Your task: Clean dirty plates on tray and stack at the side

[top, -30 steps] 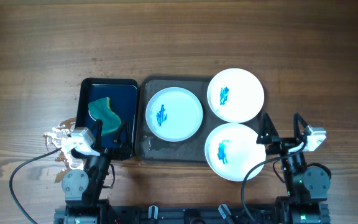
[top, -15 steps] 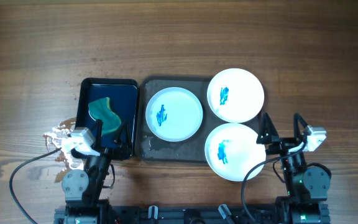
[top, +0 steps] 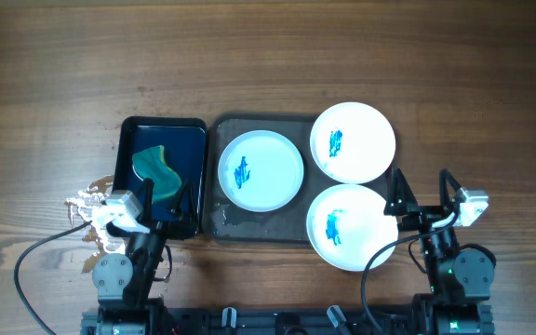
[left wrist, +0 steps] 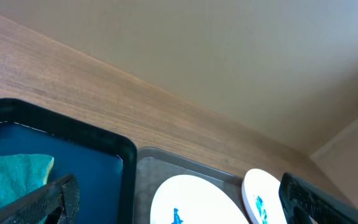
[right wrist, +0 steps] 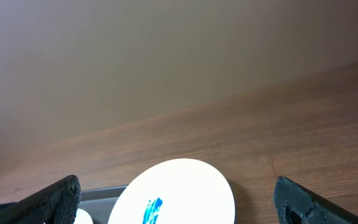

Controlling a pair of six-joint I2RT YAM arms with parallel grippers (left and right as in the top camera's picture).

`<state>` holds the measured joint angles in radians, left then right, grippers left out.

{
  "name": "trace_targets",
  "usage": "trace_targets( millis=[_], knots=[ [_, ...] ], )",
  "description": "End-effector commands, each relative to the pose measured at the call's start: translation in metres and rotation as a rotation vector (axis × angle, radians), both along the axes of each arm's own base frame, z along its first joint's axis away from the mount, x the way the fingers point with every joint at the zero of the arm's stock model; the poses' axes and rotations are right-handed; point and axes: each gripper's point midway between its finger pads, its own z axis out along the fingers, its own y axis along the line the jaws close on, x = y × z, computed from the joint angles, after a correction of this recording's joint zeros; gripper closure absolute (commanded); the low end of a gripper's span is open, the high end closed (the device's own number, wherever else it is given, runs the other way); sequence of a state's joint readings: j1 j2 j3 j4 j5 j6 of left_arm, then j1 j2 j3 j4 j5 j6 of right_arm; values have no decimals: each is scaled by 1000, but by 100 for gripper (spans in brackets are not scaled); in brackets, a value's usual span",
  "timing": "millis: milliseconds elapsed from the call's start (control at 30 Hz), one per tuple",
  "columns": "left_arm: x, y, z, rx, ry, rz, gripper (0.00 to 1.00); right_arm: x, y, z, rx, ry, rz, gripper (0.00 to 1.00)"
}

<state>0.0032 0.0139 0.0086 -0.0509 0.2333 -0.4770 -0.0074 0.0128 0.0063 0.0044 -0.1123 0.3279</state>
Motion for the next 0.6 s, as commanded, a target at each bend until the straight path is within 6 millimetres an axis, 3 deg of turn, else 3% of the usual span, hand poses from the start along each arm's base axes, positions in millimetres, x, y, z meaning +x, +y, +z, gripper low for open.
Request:
trace_targets(
  millis=[0, 167, 300, 367, 567],
  knots=[
    [0, 3, -1, -2, 2, 13, 0, 0, 3, 1, -11, -6, 16, 0],
    [-2, -4, 9, -3, -27, -25, 0, 0, 3, 1, -11, -6, 16, 0],
    [-8, -4, 55, 14, -85, -29, 0, 0, 3, 1, -10, -6, 16, 0],
    [-8, -4, 67, 49, -60, -30, 0, 0, 3, 1, -10, -6, 16, 1],
    [26, -2, 99, 148, 332, -57, 0, 0, 3, 1, -11, -6, 16, 0]
  ],
)
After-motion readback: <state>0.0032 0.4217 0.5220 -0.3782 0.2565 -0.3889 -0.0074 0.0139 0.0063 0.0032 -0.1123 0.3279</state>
